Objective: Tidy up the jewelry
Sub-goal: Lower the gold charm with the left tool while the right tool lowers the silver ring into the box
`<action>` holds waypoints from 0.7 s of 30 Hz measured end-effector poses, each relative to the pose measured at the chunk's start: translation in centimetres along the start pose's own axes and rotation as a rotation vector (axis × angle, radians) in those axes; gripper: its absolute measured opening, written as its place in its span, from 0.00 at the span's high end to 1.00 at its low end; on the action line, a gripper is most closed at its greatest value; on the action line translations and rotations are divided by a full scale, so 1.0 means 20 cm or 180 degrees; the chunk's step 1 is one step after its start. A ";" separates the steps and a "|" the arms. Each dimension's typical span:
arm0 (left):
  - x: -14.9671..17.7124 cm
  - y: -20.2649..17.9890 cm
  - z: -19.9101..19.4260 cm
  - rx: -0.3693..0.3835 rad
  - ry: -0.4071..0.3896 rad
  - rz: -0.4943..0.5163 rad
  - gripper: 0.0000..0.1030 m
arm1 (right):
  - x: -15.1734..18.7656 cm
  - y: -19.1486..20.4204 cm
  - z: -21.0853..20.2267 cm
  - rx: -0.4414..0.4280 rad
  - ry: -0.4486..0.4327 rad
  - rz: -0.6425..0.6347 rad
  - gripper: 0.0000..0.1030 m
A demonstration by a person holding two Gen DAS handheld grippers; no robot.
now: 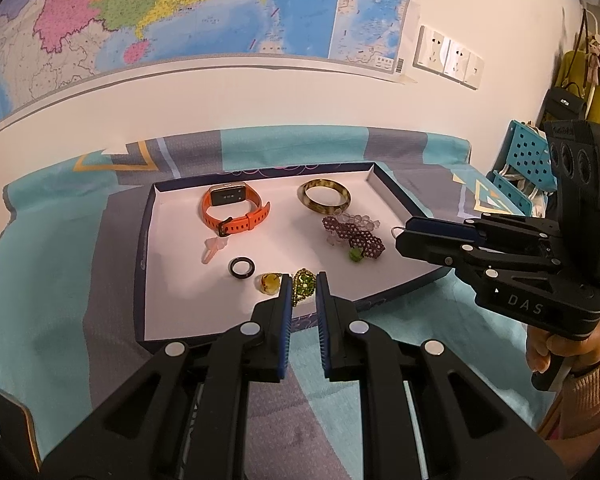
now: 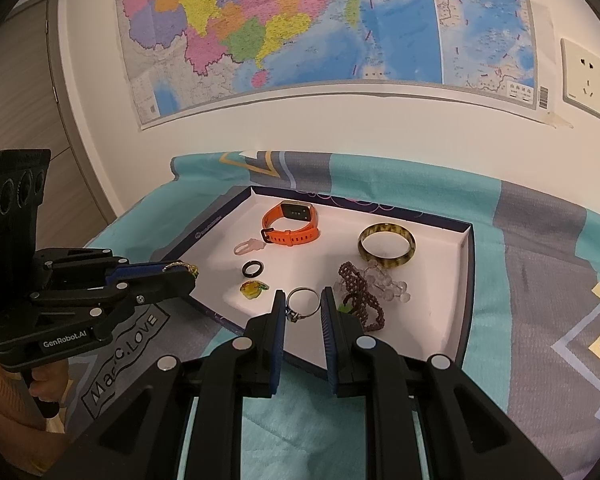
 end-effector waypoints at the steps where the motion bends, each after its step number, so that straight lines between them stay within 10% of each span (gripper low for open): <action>1: 0.00 0.00 0.00 0.0003 0.0002 -0.0003 0.88 | 0.00 0.00 0.00 0.0002 0.0001 -0.0002 0.85; 21: -0.02 0.04 0.08 -0.0055 0.0039 -0.0058 0.88 | -0.01 -0.03 0.06 0.0010 0.0034 0.0024 0.85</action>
Point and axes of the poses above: each gripper's, at about its wrist camera, not at the fingertips, and z roughly the way its jaws point, y to its left, x to its underside, the point moved 2 cm from there along z, roughly the way its jaws point, and after that the axes turned 13 degrees about -x, right-handed, at the moved point
